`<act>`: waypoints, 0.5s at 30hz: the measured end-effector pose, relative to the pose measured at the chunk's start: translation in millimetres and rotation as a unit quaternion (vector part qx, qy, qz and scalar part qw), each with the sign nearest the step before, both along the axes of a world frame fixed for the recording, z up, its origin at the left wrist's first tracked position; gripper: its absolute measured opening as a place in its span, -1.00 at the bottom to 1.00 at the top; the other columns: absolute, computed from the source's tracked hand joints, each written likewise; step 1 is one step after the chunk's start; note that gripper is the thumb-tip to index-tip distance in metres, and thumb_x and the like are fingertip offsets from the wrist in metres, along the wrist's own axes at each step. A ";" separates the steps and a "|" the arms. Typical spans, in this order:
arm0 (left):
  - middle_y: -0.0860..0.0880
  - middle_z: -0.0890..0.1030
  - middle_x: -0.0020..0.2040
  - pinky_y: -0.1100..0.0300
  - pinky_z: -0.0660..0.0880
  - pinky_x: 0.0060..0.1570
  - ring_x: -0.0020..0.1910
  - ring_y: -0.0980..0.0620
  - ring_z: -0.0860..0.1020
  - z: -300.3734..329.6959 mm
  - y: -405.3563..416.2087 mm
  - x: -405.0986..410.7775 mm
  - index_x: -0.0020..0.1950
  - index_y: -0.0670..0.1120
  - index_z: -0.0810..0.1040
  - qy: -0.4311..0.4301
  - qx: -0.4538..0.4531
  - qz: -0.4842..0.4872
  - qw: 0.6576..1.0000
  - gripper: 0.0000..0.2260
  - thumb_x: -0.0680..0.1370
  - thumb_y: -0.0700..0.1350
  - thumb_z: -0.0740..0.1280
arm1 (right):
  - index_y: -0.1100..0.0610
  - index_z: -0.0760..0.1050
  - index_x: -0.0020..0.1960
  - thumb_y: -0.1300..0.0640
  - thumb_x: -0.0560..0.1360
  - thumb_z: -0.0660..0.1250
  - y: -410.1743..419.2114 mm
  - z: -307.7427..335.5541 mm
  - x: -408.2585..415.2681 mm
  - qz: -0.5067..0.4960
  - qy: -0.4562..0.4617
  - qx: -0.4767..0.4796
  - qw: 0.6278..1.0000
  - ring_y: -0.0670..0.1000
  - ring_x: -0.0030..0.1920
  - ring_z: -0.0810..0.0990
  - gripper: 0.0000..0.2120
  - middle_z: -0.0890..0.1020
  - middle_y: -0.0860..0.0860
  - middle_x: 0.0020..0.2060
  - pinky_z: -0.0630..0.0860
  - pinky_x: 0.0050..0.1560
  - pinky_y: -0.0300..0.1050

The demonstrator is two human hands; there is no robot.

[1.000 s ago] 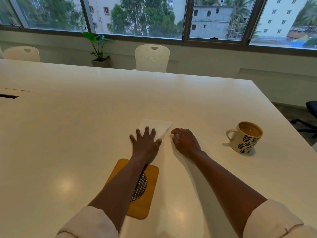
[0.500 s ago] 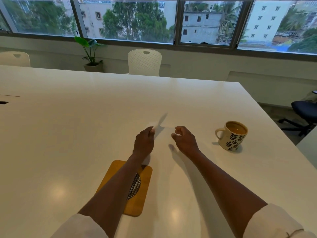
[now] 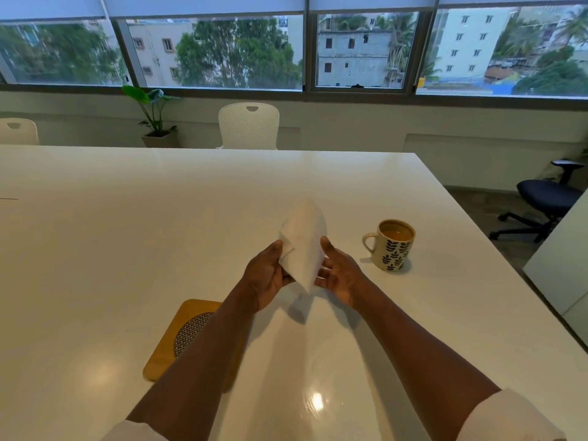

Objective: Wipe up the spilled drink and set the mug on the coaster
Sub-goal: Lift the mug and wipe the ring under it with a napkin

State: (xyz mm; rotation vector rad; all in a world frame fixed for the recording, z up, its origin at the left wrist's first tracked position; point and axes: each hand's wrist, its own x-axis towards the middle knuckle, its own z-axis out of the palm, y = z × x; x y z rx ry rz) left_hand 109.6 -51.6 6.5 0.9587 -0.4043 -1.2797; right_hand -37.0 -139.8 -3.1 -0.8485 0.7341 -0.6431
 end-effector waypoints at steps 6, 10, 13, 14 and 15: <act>-0.23 0.62 0.20 -0.08 0.59 0.02 0.10 -0.17 0.62 -4.6 5.8 -20.8 0.41 -0.24 0.44 -0.004 0.012 -0.022 1.000 -0.57 0.61 -0.02 0.22 | 0.23 0.47 0.29 0.20 0.44 0.46 6.0 -0.4 -34.9 -0.032 -0.056 -0.037 0.997 0.17 0.06 0.67 -0.55 0.68 0.17 0.09 0.66 -0.06 0.05; -0.19 0.67 0.12 -0.04 0.57 0.04 0.07 -0.15 0.64 -11.9 5.9 -26.9 0.31 -0.16 0.55 -0.047 0.034 -0.043 0.997 -0.53 0.60 0.16 0.21 | 0.24 0.48 0.28 0.35 0.42 0.45 4.9 -4.4 -56.3 -0.050 -0.014 -0.110 0.993 0.19 0.09 0.66 -0.55 0.66 0.20 0.12 0.62 0.08 0.07; -0.17 0.68 0.13 -0.10 0.55 0.15 0.14 -0.19 0.62 -12.8 1.6 -34.2 0.24 -0.12 0.60 -0.187 0.048 -0.059 0.979 -0.63 0.57 0.11 0.32 | 0.22 0.50 0.26 0.34 0.40 0.47 1.2 -7.2 -71.3 -0.071 0.034 -0.146 0.986 0.15 0.08 0.67 -0.56 0.68 0.15 0.09 0.61 0.11 0.07; -0.16 0.68 0.12 -0.07 0.57 0.10 0.13 -0.20 0.63 -13.3 0.5 -37.7 0.23 -0.12 0.60 -0.227 0.047 -0.057 0.971 -0.68 0.55 0.03 0.37 | 0.18 0.52 0.22 0.33 0.40 0.48 -0.6 -7.9 -75.6 -0.080 0.048 -0.157 0.983 0.10 0.05 0.68 -0.59 0.69 0.11 0.06 0.62 0.06 0.01; -0.13 0.69 0.10 -0.01 0.60 0.01 0.10 -0.18 0.64 -13.8 -0.6 -41.2 0.23 -0.11 0.60 -0.256 0.045 -0.054 0.964 -0.70 0.53 -0.04 0.42 | 0.13 0.55 0.17 0.32 0.39 0.49 -2.0 -8.4 -79.9 -0.089 0.062 -0.167 0.980 0.03 0.00 0.70 -0.63 0.71 0.06 0.02 0.64 -0.03 -0.08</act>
